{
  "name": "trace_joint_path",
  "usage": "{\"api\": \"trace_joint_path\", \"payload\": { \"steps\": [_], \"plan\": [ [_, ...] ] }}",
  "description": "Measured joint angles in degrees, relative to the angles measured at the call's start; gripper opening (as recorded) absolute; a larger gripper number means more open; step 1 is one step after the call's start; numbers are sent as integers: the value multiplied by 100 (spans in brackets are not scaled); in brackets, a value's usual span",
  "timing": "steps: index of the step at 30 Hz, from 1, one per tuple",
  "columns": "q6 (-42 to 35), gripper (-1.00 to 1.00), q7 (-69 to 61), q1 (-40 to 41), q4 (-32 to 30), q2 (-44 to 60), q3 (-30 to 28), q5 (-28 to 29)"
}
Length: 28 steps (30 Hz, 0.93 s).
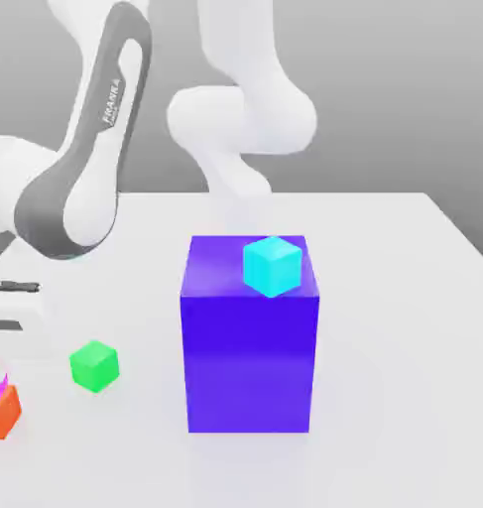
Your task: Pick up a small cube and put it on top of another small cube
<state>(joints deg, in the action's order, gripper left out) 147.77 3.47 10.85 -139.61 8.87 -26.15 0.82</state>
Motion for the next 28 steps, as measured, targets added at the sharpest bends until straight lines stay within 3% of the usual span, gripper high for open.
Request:
{"api": "trace_joint_path", "payload": {
  "steps": [11, 23, 28],
  "plan": [
    [462, -100, -1647, 330, -2313, -1990, -256, 1207],
    [1358, -100, -3301, -468, -2426, -992, -513, -831],
    [1845, -100, -3657, -473, -2432, -522, -408, -1342]
  ]
}}
